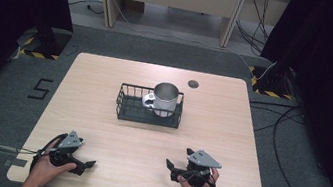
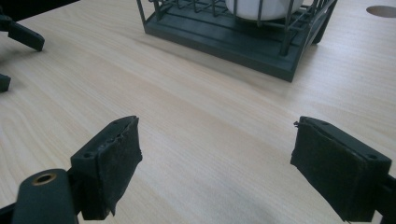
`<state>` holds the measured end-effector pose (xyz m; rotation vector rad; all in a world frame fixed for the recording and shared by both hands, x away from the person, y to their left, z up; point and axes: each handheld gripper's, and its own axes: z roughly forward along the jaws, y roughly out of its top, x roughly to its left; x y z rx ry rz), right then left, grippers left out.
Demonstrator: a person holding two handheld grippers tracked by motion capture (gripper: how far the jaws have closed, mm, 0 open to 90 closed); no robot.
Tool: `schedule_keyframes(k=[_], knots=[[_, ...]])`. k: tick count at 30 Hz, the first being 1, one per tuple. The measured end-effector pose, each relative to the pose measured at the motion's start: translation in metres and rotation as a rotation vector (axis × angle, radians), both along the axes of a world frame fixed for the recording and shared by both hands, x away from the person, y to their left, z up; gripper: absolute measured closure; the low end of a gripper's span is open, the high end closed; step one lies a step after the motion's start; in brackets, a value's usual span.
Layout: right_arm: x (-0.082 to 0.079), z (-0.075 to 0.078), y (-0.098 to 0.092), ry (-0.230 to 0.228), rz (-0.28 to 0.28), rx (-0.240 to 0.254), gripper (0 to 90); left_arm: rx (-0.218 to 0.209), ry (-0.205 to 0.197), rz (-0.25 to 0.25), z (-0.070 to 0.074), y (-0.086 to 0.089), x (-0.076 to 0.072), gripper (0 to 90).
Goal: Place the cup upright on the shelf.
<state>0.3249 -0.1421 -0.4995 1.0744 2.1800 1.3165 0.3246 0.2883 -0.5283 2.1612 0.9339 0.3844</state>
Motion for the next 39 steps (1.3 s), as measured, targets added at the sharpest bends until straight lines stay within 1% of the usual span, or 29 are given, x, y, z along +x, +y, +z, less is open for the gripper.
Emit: schedule_keyframes(k=[12,23,32,34,37,39], knots=[[-0.005,-0.006,-0.003,0.044,0.013,-0.03,15.2,0.001,0.0,-0.001,0.0,0.0,0.0,0.0],[-0.005,-0.012,-0.004,0.085,0.014,-0.062,15.2,0.0,0.001,-0.001,0.0,0.0,0.0,0.0],[-0.005,-0.017,-0.003,0.127,0.016,-0.104,15.3,0.0,0.0,-0.001,0.0,0.0,0.0,0.0],[-0.005,-0.019,-0.003,0.143,0.018,-0.112,15.3,0.0,0.0,-0.001,0.0,0.0,0.0,0.0],[-0.003,-0.022,-0.002,0.168,0.006,-0.141,15.2,0.0,0.0,-0.001,0.0,0.0,0.0,0.0],[-0.003,-0.022,-0.002,0.163,0.003,-0.156,14.9,0.001,0.0,-0.001,0.0,0.0,0.0,0.0]])
